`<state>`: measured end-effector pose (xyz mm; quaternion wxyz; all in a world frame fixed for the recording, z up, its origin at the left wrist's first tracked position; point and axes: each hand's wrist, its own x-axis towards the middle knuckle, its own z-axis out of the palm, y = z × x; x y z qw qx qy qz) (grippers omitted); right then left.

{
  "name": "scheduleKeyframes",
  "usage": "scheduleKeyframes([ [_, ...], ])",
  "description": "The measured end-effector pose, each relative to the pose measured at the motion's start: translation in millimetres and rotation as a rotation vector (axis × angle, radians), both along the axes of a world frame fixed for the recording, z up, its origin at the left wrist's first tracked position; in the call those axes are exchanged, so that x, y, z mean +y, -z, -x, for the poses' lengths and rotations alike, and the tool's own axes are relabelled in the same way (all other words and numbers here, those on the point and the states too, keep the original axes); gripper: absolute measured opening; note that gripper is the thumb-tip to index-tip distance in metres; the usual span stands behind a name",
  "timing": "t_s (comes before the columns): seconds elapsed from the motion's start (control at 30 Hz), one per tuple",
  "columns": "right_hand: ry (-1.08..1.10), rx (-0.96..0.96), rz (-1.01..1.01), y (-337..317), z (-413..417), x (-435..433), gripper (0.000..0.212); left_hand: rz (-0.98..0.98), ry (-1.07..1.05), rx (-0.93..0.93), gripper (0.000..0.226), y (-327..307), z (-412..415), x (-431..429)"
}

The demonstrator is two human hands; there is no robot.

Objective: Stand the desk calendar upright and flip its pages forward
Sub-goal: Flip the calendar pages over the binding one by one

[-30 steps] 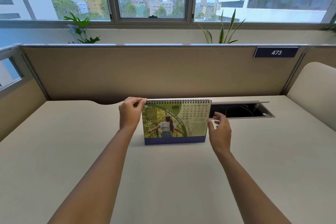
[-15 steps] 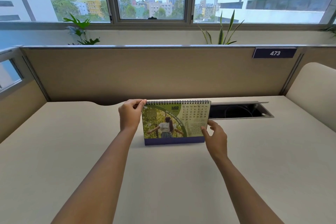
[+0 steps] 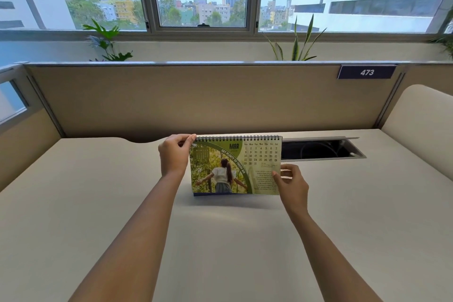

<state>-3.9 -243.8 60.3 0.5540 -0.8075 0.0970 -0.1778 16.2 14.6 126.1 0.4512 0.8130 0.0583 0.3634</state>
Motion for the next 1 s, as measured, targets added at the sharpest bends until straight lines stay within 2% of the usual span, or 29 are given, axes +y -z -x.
scheduleKeyframes([
  [0.3, 0.044, -0.008, -0.038, -4, 3, -1, 0.021, 0.013, 0.012, 0.006, 0.022, -1, 1, 1],
  [0.57, 0.087, -0.015, 0.046, -11, 12, -2, 0.010, 0.017, 0.014, 0.010, 0.023, -1, 1, 1],
  [0.67, 0.034, 0.029, 0.016, -20, 17, -6, 0.012, 0.022, 0.018, 0.012, 0.023, -1, 0, 2],
  [0.8, -0.161, 0.191, -0.248, -47, 22, -13, 0.030, 0.026, 0.026, 0.020, 0.023, -2, 2, 1],
  [0.87, -0.319, 0.230, -0.498, -62, 20, -19, 0.049, 0.050, 0.020, 0.033, 0.025, -1, 3, 0],
  [0.93, -0.486, 0.170, -0.735, -75, 15, -23, 0.063, 0.112, -0.005, 0.083, 0.034, -2, 3, -1],
  [1.0, -0.551, 0.010, -0.733, -84, 10, -20, 0.060, 0.215, -0.005, 0.138, 0.047, -3, 1, 0],
])
